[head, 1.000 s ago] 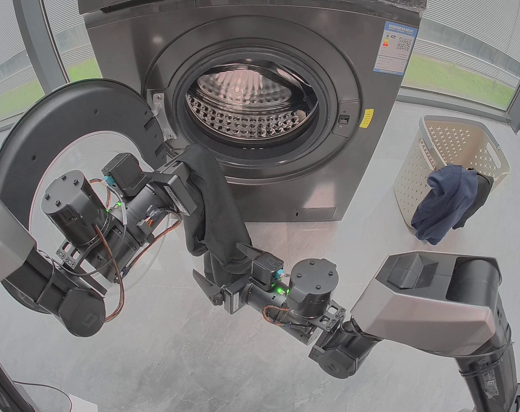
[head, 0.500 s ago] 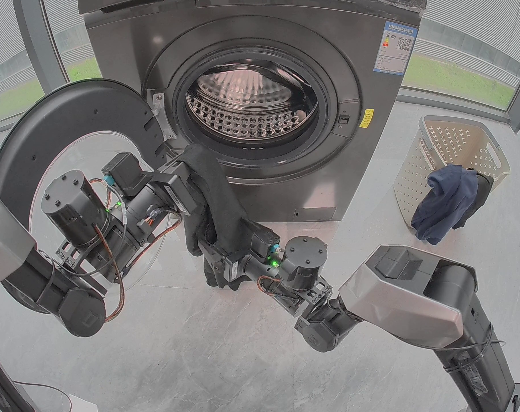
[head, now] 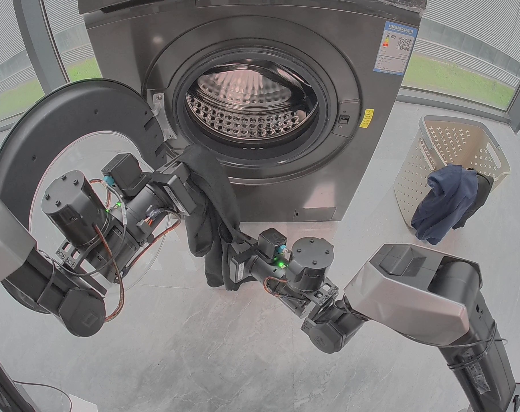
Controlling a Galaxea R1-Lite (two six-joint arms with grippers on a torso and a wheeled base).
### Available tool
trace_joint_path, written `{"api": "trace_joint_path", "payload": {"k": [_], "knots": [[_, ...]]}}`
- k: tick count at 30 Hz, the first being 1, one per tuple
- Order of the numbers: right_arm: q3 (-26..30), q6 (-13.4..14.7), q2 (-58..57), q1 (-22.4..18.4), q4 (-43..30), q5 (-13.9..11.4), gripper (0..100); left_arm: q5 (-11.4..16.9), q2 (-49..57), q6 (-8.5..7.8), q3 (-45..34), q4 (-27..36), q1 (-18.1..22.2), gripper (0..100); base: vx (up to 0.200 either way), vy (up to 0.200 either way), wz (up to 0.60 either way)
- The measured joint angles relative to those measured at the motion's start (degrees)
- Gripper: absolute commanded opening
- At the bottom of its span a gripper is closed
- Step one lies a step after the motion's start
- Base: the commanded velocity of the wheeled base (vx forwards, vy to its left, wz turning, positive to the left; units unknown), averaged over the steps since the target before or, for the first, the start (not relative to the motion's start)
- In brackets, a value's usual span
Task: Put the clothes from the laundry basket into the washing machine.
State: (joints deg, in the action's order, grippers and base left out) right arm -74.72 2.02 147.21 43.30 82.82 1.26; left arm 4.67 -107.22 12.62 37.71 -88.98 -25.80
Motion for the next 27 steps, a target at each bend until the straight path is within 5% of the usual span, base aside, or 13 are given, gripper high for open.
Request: {"api": "trace_joint_path", "payload": {"k": [2,3,20,21,27], "knots": [[1.8,0.2,-1.0,0.0,0.5,0.1,0,0.0,0.0,0.00,0.0,0.0,0.0,0,0.000,0.000,0.00],[2.3,0.2,-1.4,0.0,0.5,0.2,100,0.0,0.0,0.02,0.0,0.0,0.0,0,0.000,0.000,0.00],[3.7,1.0,-4.5,-1.5,0.6,0.5,100,0.0,-0.2,0.02,0.0,0.0,0.0,0,0.000,0.000,0.00],[3.8,1.0,-4.6,-1.5,0.6,0.8,0,0.0,-0.2,0.02,0.0,0.0,0.0,0,0.000,0.000,0.00],[4.2,1.1,-4.8,-1.5,0.7,1.4,0,0.0,-0.2,0.02,0.0,0.0,0.1,0,0.000,0.000,0.00]]}}
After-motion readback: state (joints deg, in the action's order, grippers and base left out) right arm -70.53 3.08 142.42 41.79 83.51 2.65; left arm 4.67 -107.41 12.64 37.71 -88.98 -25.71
